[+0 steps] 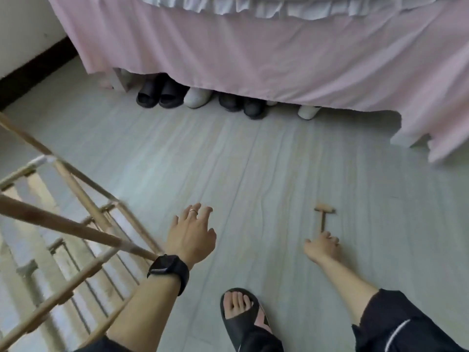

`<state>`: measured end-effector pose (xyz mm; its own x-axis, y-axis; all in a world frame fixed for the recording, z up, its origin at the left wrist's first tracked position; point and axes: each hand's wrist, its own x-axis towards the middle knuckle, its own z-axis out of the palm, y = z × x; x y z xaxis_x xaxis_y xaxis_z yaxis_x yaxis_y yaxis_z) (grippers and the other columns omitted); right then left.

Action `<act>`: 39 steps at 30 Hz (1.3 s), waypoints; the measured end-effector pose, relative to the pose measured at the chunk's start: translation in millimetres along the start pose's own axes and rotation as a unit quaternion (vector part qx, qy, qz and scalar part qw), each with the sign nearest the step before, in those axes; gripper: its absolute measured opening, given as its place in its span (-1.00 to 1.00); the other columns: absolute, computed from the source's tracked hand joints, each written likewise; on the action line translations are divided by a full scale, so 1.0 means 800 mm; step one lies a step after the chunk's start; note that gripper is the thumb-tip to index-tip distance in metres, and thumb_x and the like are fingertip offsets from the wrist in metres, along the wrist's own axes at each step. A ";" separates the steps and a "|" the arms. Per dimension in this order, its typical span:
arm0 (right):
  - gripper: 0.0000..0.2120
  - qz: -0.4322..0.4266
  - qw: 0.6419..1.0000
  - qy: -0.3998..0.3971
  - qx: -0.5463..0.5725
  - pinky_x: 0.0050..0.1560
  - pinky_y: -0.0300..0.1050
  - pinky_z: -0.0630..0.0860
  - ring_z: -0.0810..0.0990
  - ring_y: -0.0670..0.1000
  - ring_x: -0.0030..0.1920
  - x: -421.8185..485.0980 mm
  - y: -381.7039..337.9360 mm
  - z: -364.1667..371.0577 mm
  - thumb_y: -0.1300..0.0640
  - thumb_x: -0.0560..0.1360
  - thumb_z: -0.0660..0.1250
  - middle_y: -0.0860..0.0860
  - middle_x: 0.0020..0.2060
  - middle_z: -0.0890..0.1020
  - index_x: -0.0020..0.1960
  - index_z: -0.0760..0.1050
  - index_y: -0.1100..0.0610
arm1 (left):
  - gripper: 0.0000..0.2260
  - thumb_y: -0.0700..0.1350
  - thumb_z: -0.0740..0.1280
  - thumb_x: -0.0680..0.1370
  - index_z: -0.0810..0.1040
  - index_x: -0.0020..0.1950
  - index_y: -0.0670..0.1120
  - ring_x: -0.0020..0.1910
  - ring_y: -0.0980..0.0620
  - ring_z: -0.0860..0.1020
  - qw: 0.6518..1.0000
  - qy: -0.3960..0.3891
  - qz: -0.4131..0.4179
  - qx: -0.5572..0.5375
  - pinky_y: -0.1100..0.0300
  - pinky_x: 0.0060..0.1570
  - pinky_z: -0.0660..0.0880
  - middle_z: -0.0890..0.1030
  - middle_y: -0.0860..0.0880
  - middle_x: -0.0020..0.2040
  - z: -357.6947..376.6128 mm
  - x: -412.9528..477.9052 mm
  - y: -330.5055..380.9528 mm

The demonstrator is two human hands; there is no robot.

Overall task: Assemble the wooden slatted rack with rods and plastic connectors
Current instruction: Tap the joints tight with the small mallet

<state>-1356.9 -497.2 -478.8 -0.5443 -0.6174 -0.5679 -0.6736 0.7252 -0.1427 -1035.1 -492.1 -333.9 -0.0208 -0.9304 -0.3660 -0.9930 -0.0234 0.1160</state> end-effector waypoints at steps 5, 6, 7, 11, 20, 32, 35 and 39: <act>-0.51 0.000 0.999 0.005 -0.039 0.21 0.08 0.46 0.46 0.31 0.31 0.018 0.026 0.029 -0.02 0.65 0.22 0.29 0.38 0.35 0.42 0.26 0.29 | -0.50 0.03 0.08 0.68 0.07 0.62 0.09 0.57 -0.11 0.17 0.985 -0.159 -0.020 -0.057 -0.09 0.47 0.24 0.09 -0.06 0.64 0.152 0.015 -0.022; -0.56 -0.004 0.999 0.012 -0.046 0.18 0.07 0.47 0.48 0.31 0.29 0.018 0.028 0.034 0.02 0.65 0.22 0.29 0.36 0.38 0.39 0.28 0.29 | -0.51 0.04 0.05 0.68 0.06 0.61 0.09 0.56 -0.11 0.19 0.981 -0.183 -0.025 -0.058 -0.10 0.44 0.27 0.07 -0.06 0.64 0.172 0.011 -0.026; -0.60 -0.005 0.999 0.014 -0.048 0.17 0.07 0.48 0.49 0.31 0.28 0.014 0.028 0.040 0.07 0.65 0.22 0.30 0.35 0.40 0.37 0.30 0.30 | -0.51 0.04 0.03 0.68 0.03 0.62 0.09 0.56 -0.10 0.16 0.977 -0.202 -0.030 -0.054 -0.11 0.42 0.28 0.02 -0.04 0.64 0.188 0.005 -0.029; -0.60 -0.002 1.000 -0.007 -0.017 0.13 0.04 0.51 0.55 0.30 0.26 -0.016 0.012 0.058 0.12 0.62 0.27 0.32 0.29 0.51 0.31 0.34 0.37 | -0.47 0.01 -0.01 0.69 -0.11 0.65 0.07 0.63 -0.10 -0.07 0.971 -0.233 -0.047 -0.040 -0.13 0.51 0.16 -0.21 0.00 0.66 0.208 -0.008 -0.031; -0.79 -0.046 0.952 -0.169 0.252 -0.47 -0.16 0.26 0.34 0.05 -0.43 -0.123 -0.092 0.032 0.19 0.59 0.06 0.08 -0.32 0.43 -0.03 0.47 0.17 | -0.58 0.05 0.09 0.69 0.31 0.55 0.02 0.36 -0.09 0.47 0.982 -0.184 -0.023 -0.044 0.03 0.23 0.46 0.41 -0.06 0.47 0.057 -0.028 -0.029; -0.64 -0.623 0.729 -0.105 0.265 -0.34 -0.25 0.32 0.38 -0.13 -0.44 -0.427 -0.227 -0.199 -0.06 0.69 0.15 -0.11 -0.48 0.43 -0.18 0.54 0.06 | -0.81 -0.17 0.29 0.59 0.62 0.15 -0.05 -0.08 0.01 0.58 0.867 0.454 0.167 0.122 0.14 -0.05 0.57 0.64 -0.04 0.01 -0.268 -0.297 -0.104; -0.71 -0.692 0.680 -0.059 0.234 -0.41 -0.30 0.28 0.33 -0.13 -0.50 -0.476 -0.227 -0.247 -0.07 0.67 0.19 -0.09 -0.50 0.36 -0.13 0.58 -0.02 | -0.78 -0.07 0.24 0.59 0.55 0.20 -0.06 -0.02 -0.06 0.54 0.822 0.560 -0.005 0.103 0.02 -0.07 0.52 0.60 -0.10 0.08 -0.298 -0.335 -0.142; -0.75 -0.734 0.673 0.018 0.096 -0.44 -0.27 0.29 0.37 -0.10 -0.51 -0.510 -0.233 -0.298 -0.07 0.67 0.19 -0.11 -0.56 0.39 -0.07 0.57 -0.04 | -0.57 0.18 0.10 0.66 0.36 0.48 0.06 0.38 -0.16 0.40 0.877 0.417 -0.229 -0.066 -0.12 0.28 0.39 0.45 -0.12 0.43 -0.289 -0.329 -0.184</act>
<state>-1128.8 -453.2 -27.5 0.6212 -0.7161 0.3183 -0.4236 -0.6486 -0.6323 -856.8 -328.3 -41.3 0.5240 -0.7554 0.3935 -0.8516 -0.4558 0.2589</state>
